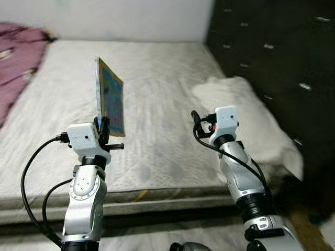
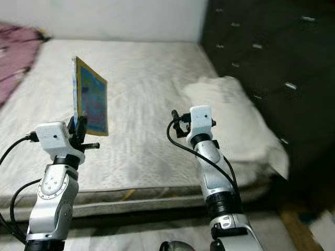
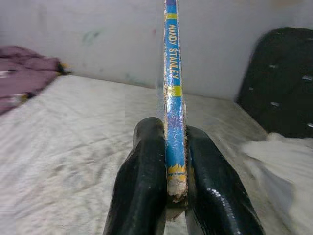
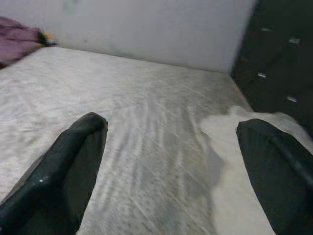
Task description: Clean up the room
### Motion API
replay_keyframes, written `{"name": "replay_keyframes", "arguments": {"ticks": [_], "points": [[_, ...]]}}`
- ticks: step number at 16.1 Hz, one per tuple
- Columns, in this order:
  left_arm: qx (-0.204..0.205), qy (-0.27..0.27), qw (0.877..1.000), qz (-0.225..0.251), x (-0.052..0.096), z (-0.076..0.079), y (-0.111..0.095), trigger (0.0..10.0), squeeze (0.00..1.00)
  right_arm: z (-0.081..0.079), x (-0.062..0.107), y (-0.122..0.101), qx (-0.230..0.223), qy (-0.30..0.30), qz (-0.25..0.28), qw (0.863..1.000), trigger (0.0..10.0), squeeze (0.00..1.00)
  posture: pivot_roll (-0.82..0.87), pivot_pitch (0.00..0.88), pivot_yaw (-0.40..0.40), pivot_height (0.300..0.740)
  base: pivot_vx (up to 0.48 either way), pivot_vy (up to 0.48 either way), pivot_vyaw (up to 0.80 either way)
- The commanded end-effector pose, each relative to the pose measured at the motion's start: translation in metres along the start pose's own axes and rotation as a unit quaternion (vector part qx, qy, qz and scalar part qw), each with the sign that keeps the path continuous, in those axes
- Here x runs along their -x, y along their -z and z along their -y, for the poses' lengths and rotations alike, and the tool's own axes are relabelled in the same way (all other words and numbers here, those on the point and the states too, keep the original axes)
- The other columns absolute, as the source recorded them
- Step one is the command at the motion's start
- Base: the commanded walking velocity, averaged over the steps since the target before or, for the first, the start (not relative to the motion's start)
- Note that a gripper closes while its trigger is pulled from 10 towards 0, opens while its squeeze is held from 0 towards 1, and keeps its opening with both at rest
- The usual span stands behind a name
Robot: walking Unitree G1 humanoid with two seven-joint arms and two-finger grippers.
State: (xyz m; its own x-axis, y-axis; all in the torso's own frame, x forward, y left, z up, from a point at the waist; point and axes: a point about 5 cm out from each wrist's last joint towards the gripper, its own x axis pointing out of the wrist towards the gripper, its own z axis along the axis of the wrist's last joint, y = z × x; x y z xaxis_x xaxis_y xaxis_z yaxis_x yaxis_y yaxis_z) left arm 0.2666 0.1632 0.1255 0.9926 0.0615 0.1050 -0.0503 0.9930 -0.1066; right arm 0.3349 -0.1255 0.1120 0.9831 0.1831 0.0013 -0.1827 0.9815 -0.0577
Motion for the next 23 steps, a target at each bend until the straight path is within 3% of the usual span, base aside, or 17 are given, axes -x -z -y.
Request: {"name": "replay_keyframes", "arguments": {"ticks": [1, 4, 10, 21, 23], "points": [[-0.002, 0.007, 1.0, 0.028, -0.0025, 0.0005, -0.0107, 10.0, 0.0, -0.0012, -0.003, -0.0043, 0.005, -0.002, 0.008, 1.0, 10.0, 0.0, 0.07, 0.0, -0.053, 0.74, 0.341, 0.0, 0.0], [-0.003, 0.008, 1.0, 0.027, -0.0026, 0.0006, -0.0103, 10.0, 0.0, -0.0012, -0.0032, -0.0047, 0.006, -0.002, 0.009, 1.0, 10.0, 0.0, 0.07, 0.0, -0.053, 0.74, 0.336, 0.0, 0.0], [-0.011, -0.012, 1.0, 0.019, -0.0039, -0.0011, -0.0085, 10.0, 0.0, -0.0016, -0.0048, -0.0041, 0.006, -0.003, 0.007, 1.0, 10.0, 0.0, 0.07, 0.0, -0.056, 0.74, 0.0, 0.0, -0.13], [-0.004, -0.013, 1.0, 0.021, -0.0053, 0.0003, -0.009, 10.0, 0.0, 0.0004, -0.0053, -0.0039, 0.013, -0.001, 0.009, 1.0, 10.0, 0.0, 0.07, 0.0, -0.058, 0.74, 0.0, -0.448, -0.07], [0.006, -0.016, 1.0, 0.022, -0.0051, 0.0, -0.0088, 10.0, 0.0, 0.0006, -0.0052, -0.0037, 0.014, -0.002, 0.008, 1.0, 10.0, 0.0, 0.06, 0.0, -0.059, 0.74, 0.0, 0.0, 0.0]]}}
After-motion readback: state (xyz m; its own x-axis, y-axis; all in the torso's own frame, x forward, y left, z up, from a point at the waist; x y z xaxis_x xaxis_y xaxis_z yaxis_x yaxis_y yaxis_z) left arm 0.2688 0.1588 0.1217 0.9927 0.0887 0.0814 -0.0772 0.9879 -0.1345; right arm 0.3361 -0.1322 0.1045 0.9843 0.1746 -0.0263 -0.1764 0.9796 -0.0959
